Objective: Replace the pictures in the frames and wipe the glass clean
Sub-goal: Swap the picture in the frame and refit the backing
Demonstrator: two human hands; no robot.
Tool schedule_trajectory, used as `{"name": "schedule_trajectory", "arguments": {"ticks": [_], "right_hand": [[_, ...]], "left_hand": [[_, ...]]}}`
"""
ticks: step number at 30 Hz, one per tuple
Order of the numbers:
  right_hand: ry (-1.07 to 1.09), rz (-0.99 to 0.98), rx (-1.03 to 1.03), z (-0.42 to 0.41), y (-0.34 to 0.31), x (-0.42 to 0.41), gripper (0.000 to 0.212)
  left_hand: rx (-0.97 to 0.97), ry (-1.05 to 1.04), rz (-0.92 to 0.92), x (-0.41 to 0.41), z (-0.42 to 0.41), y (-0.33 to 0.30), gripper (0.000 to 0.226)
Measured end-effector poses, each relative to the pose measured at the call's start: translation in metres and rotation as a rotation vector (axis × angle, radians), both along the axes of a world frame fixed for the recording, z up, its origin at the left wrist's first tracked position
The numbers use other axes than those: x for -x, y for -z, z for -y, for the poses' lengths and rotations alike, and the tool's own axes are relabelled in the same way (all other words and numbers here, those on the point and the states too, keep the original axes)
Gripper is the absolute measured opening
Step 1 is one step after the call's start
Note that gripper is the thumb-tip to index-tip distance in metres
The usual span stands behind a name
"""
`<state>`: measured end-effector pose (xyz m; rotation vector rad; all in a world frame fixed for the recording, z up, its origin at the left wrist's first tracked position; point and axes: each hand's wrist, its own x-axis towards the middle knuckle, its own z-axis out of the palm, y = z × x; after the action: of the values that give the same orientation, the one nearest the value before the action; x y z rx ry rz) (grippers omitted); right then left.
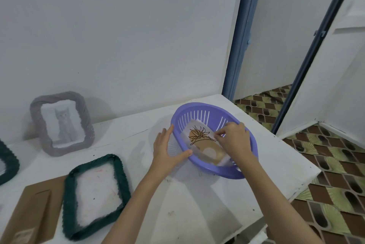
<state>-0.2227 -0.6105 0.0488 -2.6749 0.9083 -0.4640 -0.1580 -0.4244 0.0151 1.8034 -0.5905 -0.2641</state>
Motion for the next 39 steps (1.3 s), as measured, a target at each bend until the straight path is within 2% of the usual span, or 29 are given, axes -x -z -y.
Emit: {"name": "schedule_trajectory", "arguments": {"ticks": [2,4,7,8,11,14,16,18,20,23,30,34,36,39], "right_hand": [[0.011,0.013,0.024,-0.009,-0.005,0.003,0.024],[0.006,0.084,0.004,-0.017,-0.008,0.005,0.023],[-0.141,0.370,-0.368,-0.038,-0.018,0.012,0.017],[-0.209,0.411,-0.469,-0.047,-0.021,0.014,0.014],[-0.381,0.445,-0.568,-0.070,-0.021,0.016,0.011],[-0.449,0.473,-0.675,-0.083,-0.018,0.016,0.019],[-0.465,0.497,-0.602,-0.089,-0.015,0.013,0.019],[-0.454,0.516,-0.408,-0.094,-0.012,0.009,0.020],[-0.416,0.480,-0.329,-0.101,-0.009,0.003,0.022],[-0.471,0.418,-0.353,-0.117,-0.004,-0.008,0.028],[-0.669,0.274,-0.559,-0.174,0.014,-0.037,0.033],[-0.700,0.232,-0.755,-0.203,0.034,-0.045,0.027],[-0.687,0.243,-0.841,-0.211,0.043,-0.048,0.030],[-0.700,0.221,-0.821,-0.214,0.054,-0.051,0.032]], "left_hand": [[0.011,0.003,0.064,0.006,0.000,-0.009,0.085],[0.078,0.033,0.051,0.014,0.002,-0.019,0.070],[0.204,0.072,-0.117,0.024,0.007,-0.033,0.056],[0.243,0.076,-0.176,0.025,0.008,-0.036,0.058],[0.403,0.051,-0.314,0.024,0.008,-0.038,0.073],[0.432,-0.015,-0.231,0.024,-0.002,-0.039,0.070],[0.427,-0.053,-0.143,0.021,-0.013,-0.039,0.073],[0.400,-0.101,-0.071,0.016,-0.028,-0.037,0.069],[0.365,-0.161,-0.039,0.012,-0.045,-0.035,0.060],[0.366,-0.230,-0.062,0.005,-0.078,-0.028,0.054],[0.284,-0.389,-0.086,-0.005,-0.170,-0.011,0.034],[0.251,-0.440,-0.147,-0.008,-0.203,0.007,0.034],[0.237,-0.465,-0.173,-0.008,-0.210,0.017,0.036],[0.165,-0.411,-0.207,-0.007,-0.216,0.028,0.037]]}}
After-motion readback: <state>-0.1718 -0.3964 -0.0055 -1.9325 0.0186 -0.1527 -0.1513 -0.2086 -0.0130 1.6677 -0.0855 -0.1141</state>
